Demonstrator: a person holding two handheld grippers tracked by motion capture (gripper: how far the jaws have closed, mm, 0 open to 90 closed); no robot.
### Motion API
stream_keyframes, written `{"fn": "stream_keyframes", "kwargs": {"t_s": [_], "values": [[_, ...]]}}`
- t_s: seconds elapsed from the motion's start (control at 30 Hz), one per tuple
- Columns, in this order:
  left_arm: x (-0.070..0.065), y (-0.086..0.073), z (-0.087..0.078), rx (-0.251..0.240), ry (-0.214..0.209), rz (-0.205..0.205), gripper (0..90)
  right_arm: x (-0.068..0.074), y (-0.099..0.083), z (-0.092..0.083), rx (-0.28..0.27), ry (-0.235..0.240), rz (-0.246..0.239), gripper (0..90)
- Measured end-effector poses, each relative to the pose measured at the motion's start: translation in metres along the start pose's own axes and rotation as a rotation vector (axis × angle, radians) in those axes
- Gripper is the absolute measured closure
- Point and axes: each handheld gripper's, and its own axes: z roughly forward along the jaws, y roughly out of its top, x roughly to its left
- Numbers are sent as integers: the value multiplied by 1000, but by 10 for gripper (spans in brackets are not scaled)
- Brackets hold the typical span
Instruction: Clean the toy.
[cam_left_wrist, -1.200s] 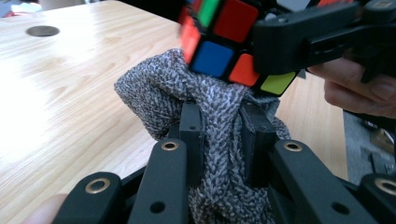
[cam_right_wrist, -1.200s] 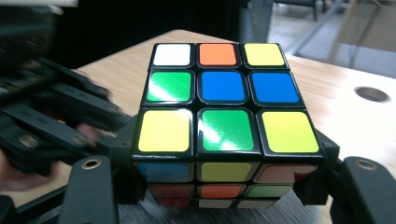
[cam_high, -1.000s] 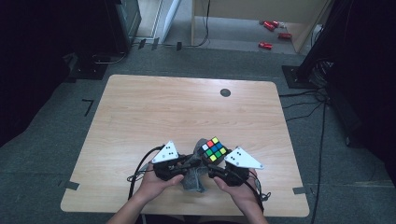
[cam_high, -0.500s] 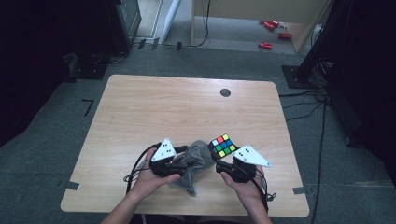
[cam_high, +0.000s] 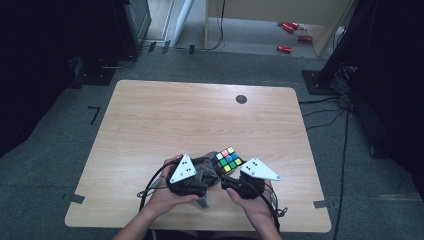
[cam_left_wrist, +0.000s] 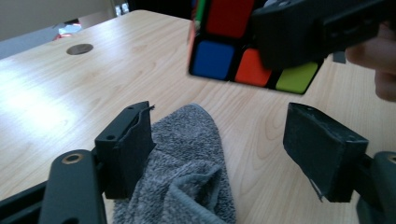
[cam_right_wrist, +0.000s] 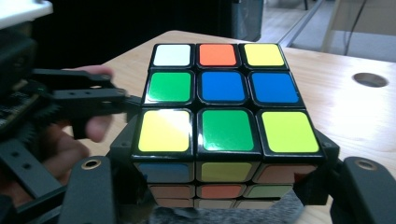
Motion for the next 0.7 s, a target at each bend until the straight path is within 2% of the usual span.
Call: {"fn": "stream_keyframes", "kwargs": {"t_s": [0.07, 0.13, 0.27, 0.4, 0.53, 0.7], "values": [[-3, 0, 1, 4, 9, 16, 239, 4, -1, 2, 0, 4, 6, 342], [-4, 0, 1, -15, 3, 11, 231, 6, -2, 4, 4, 9, 15, 342], [-8, 1, 1, -35, 5, 29, 230, 10, -5, 8, 19, 18, 44, 342], [-10, 0, 3, -38, 20, 42, 256, 12, -5, 10, 27, 41, 67, 342], [-12, -2, 3, -53, 37, 60, 336, 13, -6, 10, 30, 59, 102, 341], [-12, -4, 3, -67, 44, 67, 342, 10, -6, 11, 33, 76, 146, 340]]}}
